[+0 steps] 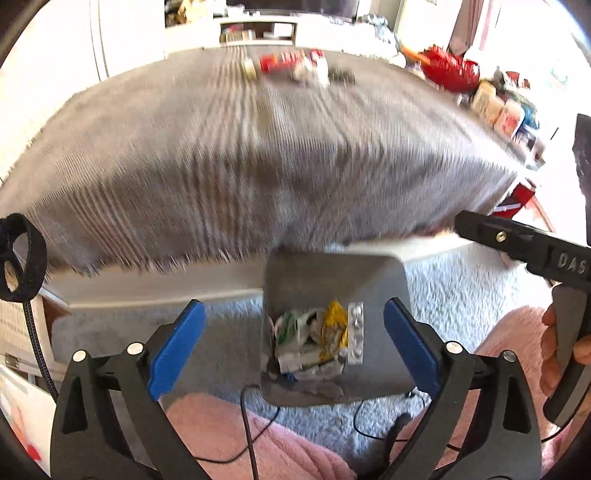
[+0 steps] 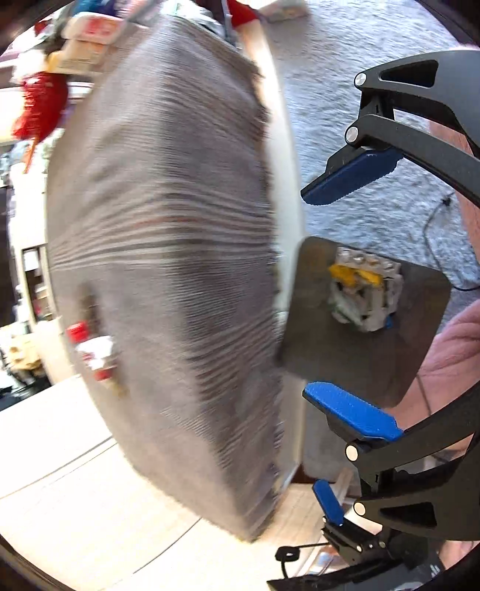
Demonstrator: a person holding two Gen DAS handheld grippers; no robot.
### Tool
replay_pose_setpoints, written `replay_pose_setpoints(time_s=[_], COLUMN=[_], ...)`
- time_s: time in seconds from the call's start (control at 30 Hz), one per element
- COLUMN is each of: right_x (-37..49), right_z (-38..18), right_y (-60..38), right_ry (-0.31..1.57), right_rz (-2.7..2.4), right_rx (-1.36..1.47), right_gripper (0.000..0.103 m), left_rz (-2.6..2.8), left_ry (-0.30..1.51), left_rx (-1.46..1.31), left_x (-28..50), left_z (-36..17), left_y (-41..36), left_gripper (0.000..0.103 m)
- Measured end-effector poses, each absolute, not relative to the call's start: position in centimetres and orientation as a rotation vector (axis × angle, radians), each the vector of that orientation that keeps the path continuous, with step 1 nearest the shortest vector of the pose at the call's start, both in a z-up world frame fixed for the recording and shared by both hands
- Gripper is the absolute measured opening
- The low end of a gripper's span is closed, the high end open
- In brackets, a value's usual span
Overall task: Collect trash
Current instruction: 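Move both open tools back up to the table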
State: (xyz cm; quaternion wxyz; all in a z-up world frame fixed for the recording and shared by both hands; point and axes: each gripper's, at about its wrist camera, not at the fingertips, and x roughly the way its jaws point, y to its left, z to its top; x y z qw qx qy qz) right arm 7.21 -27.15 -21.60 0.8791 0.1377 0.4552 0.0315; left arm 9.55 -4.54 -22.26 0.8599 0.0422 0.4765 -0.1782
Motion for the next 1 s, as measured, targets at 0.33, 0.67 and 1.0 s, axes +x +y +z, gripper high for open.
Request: replay_pose_setpoints(time_s=[0.33, 0.67, 1.0], right_x=[10.6, 16.6, 23.2], right_z=[-17.1, -16.4, -18.3], right_y=[-29.0, -28.8, -26.9], right_ry=[0.869, 0.843, 0.836], right_rz=[0.057, 0.051, 0.14], right_rx=[0.317, 0.311, 0.322], right_gripper=[0.1, 0.1, 0.074], left_rz=[-0.345, -0.319, -0.301], left_ry=[0.91, 0.894, 0.906], left_rx=[0.1, 0.077, 0.094], left_x=[13.0, 19.5, 25.4], left_z=[-17.1, -16.3, -17.9], left_y=[-4.3, -3.8, -4.2], left_gripper=[0.095, 0.095, 0.095])
